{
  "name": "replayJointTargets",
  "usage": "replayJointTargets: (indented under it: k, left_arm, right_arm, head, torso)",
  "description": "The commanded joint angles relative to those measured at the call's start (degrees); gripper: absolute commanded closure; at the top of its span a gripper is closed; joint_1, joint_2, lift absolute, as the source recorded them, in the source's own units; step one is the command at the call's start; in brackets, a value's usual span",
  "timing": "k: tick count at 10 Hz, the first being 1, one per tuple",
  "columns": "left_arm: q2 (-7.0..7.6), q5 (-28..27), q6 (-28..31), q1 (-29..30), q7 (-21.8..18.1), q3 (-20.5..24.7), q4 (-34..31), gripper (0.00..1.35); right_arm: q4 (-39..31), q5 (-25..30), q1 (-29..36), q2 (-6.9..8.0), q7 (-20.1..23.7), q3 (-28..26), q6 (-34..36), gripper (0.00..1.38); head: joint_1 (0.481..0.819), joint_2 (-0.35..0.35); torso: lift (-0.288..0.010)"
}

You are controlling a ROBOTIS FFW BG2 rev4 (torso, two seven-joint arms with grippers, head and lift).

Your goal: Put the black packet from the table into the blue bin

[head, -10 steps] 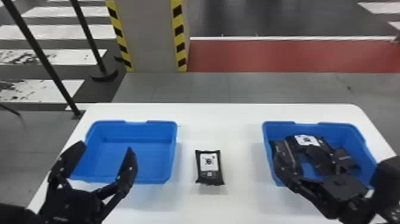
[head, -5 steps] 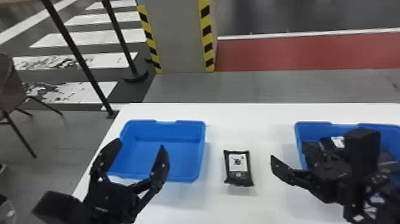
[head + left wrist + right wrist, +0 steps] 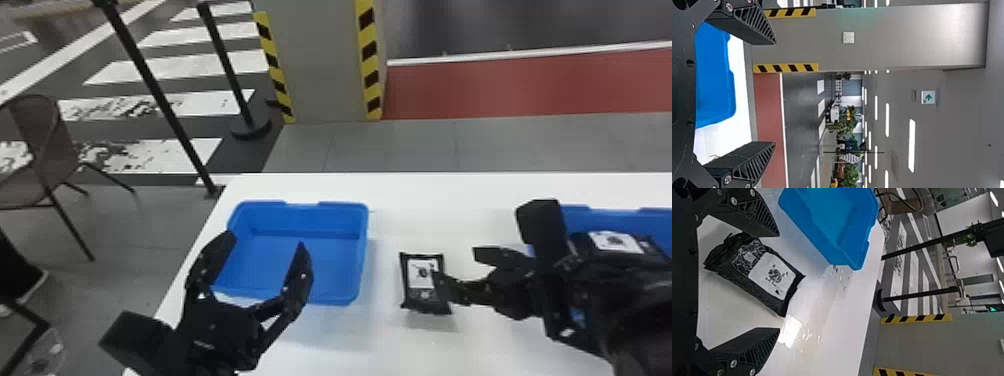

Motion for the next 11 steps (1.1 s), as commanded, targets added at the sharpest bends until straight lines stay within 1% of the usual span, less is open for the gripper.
replayJointTargets:
  k: [1, 4, 5, 7, 8, 9, 10, 11]
  left_arm:
    - [0.06, -0.01, 0.16, -0.18, 0.0, -0.24, 0.0, 0.12]
    - [0.15, -0.13, 1.01, -0.74, 0.0, -0.59, 0.0, 0.12]
    - [0.15, -0.13, 1.29, -0.74, 0.0, -0.59, 0.0, 0.12]
    - [0.15, -0.24, 1.85, -1.02, 0.0, -0.7, 0.14, 0.12]
    - [0.15, -0.36, 1.99, -1.3, 0.0, -0.7, 0.28, 0.12]
    - [0.06, -0.36, 1.99, -1.44, 0.0, -0.81, 0.28, 0.12]
    - [0.15, -0.24, 1.99, -1.3, 0.0, -0.7, 0.28, 0.12]
    - [0.15, -0.13, 1.99, -1.16, 0.0, -0.59, 0.28, 0.12]
  right_arm:
    - [6.4, -1.1, -4.74, -0.28, 0.52, 4.35, -0.39, 0.17]
    - [15.4, -2.47, -11.92, -0.46, 0.61, 12.35, -1.66, 0.17]
    - [16.95, -2.47, -13.04, -0.46, 0.61, 13.83, -1.23, 0.17]
    - [22.29, -2.47, -16.28, -0.46, 0.0, 17.14, -1.23, 0.16]
    - [23.14, -2.47, -16.84, -0.46, -1.06, 17.72, -1.23, 0.16]
    - [25.25, -2.47, -17.82, -0.37, -1.41, 17.83, -0.39, 0.2]
    - [26.37, -2.12, -18.53, -0.37, -1.5, 18.29, 0.59, 0.38]
    - [26.37, -1.67, -18.39, -0.46, -1.85, 18.29, 1.02, 0.69]
  head:
    - [0.695, 0.274]
    - [0.695, 0.306]
    - [0.695, 0.32]
    - [0.695, 0.329]
    - [0.695, 0.327]
    - [0.695, 0.323]
    - [0.695, 0.315]
    - [0.695, 0.305]
  torso:
    - [-0.11]
    - [-0.11]
    - [-0.11]
    - [-0.11]
    - [-0.11]
    - [-0.11]
    - [-0.11]
    - [-0.11]
